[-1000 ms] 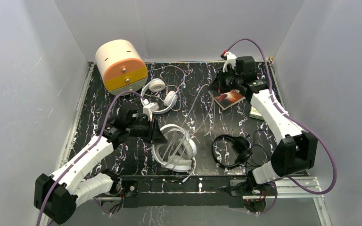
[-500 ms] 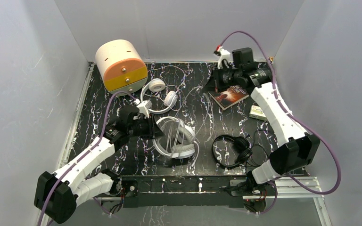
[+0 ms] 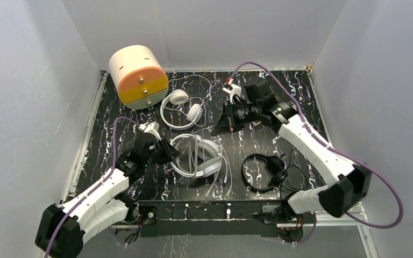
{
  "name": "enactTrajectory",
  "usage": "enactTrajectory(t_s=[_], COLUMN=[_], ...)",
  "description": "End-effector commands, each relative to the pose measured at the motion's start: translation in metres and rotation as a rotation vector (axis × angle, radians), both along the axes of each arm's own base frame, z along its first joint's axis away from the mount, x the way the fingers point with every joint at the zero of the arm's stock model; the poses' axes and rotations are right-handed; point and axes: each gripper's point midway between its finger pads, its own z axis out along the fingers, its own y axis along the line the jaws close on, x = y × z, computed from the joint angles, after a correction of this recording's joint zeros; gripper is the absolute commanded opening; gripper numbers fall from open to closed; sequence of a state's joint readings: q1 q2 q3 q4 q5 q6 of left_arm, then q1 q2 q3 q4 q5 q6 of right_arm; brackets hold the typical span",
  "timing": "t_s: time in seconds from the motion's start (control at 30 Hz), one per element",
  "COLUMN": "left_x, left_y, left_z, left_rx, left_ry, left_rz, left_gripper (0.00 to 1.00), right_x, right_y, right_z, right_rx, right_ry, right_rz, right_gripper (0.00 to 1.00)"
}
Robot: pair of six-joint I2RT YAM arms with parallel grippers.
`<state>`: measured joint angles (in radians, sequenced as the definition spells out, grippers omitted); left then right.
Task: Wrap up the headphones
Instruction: Wrap the headphones cable around the headphones.
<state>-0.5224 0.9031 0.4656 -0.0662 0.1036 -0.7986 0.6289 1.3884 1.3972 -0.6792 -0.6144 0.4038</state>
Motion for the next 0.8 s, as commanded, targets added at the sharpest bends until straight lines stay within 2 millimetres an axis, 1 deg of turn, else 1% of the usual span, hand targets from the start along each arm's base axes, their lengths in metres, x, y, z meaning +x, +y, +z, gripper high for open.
enactTrajectory(t_s=[0.0, 0.07, 0.13, 0.17, 0.2, 0.27, 0.37, 0.47, 0.5, 0.53, 0.57, 0.67, 0.77], left_x=[0.015, 0.017, 0.018, 0.018, 0.018, 0.018, 0.017, 0.016, 0.015, 0.017, 0.016, 0.019, 0.021], left_y=[0.012, 0.011, 0.013, 0.014, 0.017, 0.021, 0.024, 0.021, 0.02, 0.017, 0.015, 0.009, 0.007], left_z=[0.005, 0.003, 0.0, -0.002, -0.003, -0.005, -0.005, -0.005, -0.005, 0.0, 0.0, 0.013, 0.027], left_rx=[-0.034, -0.069, -0.089, -0.104, -0.118, -0.16, -0.221, -0.292, -0.326, -0.374, -0.404, -0.491, -0.549], left_ry=[-0.044, -0.044, -0.041, -0.035, -0.036, -0.031, -0.033, -0.013, -0.002, 0.001, 0.01, -0.003, -0.033], left_rz=[0.156, 0.177, 0.212, 0.235, 0.259, 0.311, 0.361, 0.391, 0.402, 0.412, 0.417, 0.415, 0.412], left_gripper=[0.0, 0.0, 0.0, 0.0, 0.0, 0.0, 0.0, 0.0, 0.0, 0.0, 0.0, 0.0, 0.0], right_x=[-0.016, -0.024, -0.028, -0.029, -0.027, -0.028, -0.033, -0.037, -0.036, -0.039, -0.037, -0.035, -0.038], right_y=[0.006, 0.012, 0.016, 0.017, 0.018, 0.019, 0.028, 0.036, 0.037, 0.039, 0.038, 0.036, 0.033], right_z=[0.035, 0.013, -0.011, -0.028, -0.036, -0.062, -0.091, -0.108, -0.114, -0.12, -0.125, -0.138, -0.153], right_rx=[0.15, 0.113, 0.079, 0.05, 0.033, -0.015, -0.048, -0.066, -0.083, -0.099, -0.118, -0.151, -0.169], right_ry=[-0.05, -0.036, -0.029, -0.023, -0.033, -0.047, -0.074, -0.13, -0.155, -0.179, -0.203, -0.259, -0.253], right_rz=[-0.035, -0.035, -0.05, -0.066, -0.082, -0.111, -0.127, -0.149, -0.163, -0.165, -0.178, -0.198, -0.189], right_gripper=[0.0, 0.0, 0.0, 0.0, 0.0, 0.0, 0.0, 0.0, 0.0, 0.0, 0.0, 0.0, 0.0])
